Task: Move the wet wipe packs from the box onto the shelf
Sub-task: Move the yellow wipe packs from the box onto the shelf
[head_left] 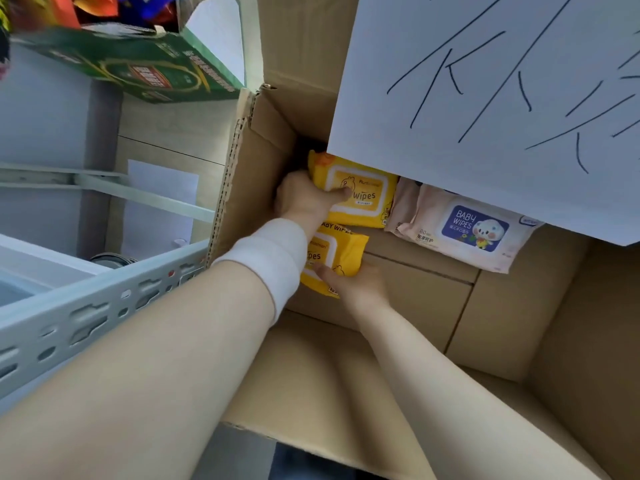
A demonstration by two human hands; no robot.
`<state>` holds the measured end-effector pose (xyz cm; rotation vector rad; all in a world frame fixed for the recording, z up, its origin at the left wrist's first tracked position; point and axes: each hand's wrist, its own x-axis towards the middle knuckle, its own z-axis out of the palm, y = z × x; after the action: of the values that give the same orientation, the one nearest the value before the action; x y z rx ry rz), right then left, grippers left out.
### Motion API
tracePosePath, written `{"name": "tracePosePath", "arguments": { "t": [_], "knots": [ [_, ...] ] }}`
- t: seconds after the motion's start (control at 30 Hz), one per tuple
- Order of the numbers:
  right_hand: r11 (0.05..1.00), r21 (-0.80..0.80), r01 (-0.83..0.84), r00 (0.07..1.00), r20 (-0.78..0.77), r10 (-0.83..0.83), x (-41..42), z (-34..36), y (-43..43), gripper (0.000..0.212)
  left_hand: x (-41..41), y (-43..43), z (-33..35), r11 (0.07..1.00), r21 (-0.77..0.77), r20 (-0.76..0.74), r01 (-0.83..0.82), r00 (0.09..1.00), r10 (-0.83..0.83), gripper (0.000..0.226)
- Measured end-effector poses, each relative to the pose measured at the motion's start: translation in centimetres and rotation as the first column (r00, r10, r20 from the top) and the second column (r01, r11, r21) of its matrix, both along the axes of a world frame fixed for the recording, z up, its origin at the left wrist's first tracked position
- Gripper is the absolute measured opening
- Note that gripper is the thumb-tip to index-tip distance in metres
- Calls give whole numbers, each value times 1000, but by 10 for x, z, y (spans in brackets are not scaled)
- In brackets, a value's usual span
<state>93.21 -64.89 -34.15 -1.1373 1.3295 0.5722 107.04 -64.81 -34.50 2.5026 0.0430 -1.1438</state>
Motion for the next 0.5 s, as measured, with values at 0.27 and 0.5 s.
{"name": "tracePosePath", "arguments": {
  "t": [0.27, 0.5],
  "knots": [
    [998, -57, 4, 999, -43, -6, -68, 69, -24, 15, -32, 19, 51, 993, -117, 106, 1, 994, 11, 58],
    [930, -328, -163, 986, -35, 160, -133, 156, -62, 42, -48, 72, 137, 991, -133, 156, 18, 988, 3, 65]
  ]
}}
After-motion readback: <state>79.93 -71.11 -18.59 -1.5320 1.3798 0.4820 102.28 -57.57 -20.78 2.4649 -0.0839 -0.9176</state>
